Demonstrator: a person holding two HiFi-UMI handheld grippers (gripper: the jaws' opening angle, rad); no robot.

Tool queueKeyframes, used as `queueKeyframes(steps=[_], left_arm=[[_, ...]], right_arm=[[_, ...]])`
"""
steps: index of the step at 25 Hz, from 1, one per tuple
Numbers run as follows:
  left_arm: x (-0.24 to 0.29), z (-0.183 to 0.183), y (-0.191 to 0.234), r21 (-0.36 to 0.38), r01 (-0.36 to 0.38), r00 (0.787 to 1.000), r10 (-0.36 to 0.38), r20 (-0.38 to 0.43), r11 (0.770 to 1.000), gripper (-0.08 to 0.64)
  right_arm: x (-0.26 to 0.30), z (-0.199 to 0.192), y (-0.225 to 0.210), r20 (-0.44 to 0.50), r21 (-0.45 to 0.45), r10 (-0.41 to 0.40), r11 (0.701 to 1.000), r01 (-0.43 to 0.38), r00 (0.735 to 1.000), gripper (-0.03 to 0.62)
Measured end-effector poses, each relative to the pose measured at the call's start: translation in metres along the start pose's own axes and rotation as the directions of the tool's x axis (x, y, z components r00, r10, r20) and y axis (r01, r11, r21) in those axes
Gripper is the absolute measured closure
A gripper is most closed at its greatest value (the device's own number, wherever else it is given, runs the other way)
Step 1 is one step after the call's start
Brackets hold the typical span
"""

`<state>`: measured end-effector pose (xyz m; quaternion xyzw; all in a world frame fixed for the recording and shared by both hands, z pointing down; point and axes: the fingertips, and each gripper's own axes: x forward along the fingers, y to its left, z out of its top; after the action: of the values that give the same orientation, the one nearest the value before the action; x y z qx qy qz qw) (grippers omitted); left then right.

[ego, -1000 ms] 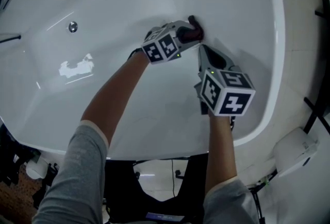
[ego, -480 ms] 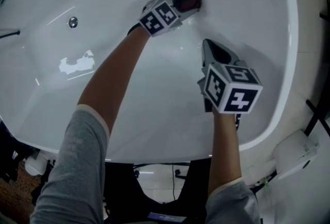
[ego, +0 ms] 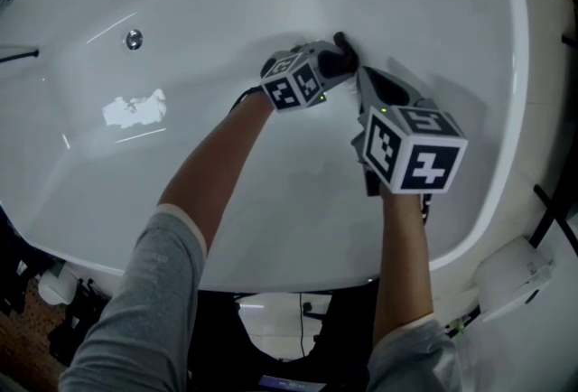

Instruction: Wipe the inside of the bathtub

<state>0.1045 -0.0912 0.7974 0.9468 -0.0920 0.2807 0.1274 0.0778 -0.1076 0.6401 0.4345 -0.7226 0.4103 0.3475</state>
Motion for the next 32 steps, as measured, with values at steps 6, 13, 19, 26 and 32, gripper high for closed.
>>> queueKeyframes(steps=[6,13,19,26,32], left_arm=[[-0.001,-0.018,0.047,0.011,-0.073,0.995,0.074,-0.06,0.997,0.457],[-0.004,-0.026,0.087,-0.049,-0.157,0.985,0.152,-0.085,0.986,0.459],[0.006,-0.036,0.039,-0.022,-0.078,0.988,0.074,-0.138,0.997,0.462],[0.017,-0.06,0.012,0.019,-0.017,0.981,0.02,-0.191,1.0,0.46],[0.013,-0.074,0.079,0.009,-0.184,0.94,0.179,-0.289,0.983,0.459]], right_arm=[[0.014,0.014,0.0,0.008,0.019,0.022,1.0,-0.022,1.0,0.583],[0.028,0.007,0.0,-0.021,-0.017,0.025,1.0,-0.025,0.999,0.583],[0.031,-0.001,0.001,-0.022,-0.004,0.042,0.999,-0.042,0.999,0.583],[0.036,-0.013,0.001,-0.034,0.005,0.055,0.998,-0.055,0.998,0.583],[0.039,-0.013,-0.004,-0.024,0.015,0.067,0.998,-0.066,0.997,0.583]])
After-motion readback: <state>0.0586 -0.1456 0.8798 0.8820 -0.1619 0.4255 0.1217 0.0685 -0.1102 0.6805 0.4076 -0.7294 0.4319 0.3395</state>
